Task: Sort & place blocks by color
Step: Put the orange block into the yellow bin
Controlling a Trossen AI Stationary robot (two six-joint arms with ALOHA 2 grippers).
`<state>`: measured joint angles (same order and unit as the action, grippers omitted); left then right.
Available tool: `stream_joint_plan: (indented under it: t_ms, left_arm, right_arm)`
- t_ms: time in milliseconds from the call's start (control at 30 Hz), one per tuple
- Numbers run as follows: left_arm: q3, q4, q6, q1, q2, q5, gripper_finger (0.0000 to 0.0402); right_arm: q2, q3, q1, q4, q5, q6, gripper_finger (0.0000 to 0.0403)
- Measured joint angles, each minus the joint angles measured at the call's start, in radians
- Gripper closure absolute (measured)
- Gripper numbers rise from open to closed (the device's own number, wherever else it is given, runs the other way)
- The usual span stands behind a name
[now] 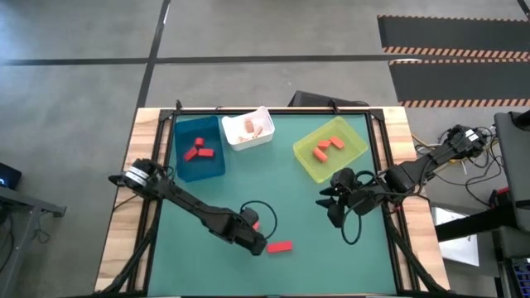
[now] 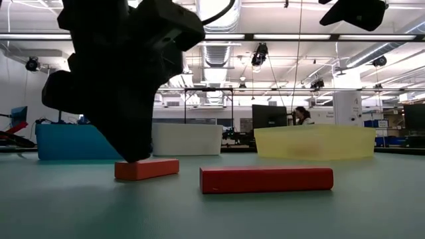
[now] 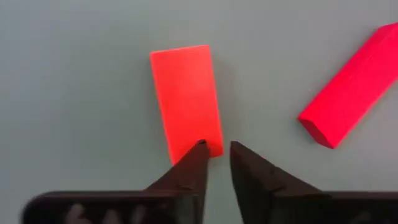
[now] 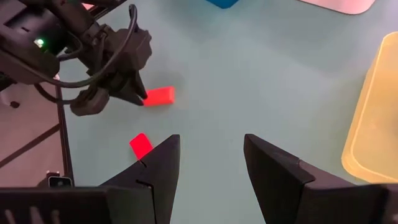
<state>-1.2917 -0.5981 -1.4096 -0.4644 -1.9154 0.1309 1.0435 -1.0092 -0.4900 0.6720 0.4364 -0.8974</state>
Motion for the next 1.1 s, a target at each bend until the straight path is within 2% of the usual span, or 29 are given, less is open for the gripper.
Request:
stream_joint_plan:
  t_ms: [233,400,733,1100]
  left_arm:
    - [0.0,-0.005,0.001,0.0,0.018,0.059,0.0248]
    - [0.003,-0.013,0.002,0.001,0.02,0.114,0.0206]
    - [0.057,-0.032,0.009,0.006,0.02,0.177,0.0201]
    - [0.061,0.011,0.017,0.004,0.029,0.175,0.0201]
  right_arm:
    - [0.0,0.0,0.0,0.0,-0.026,0.0,0.0234]
    - [0.0,0.0,0.0,0.0,-0.027,0.0,0.0234]
    - [0.0,0.0,0.0,0.0,-0.028,0.018,0.0234]
    - [0.0,0.0,0.0,0.0,-0.028,0.018,0.0234]
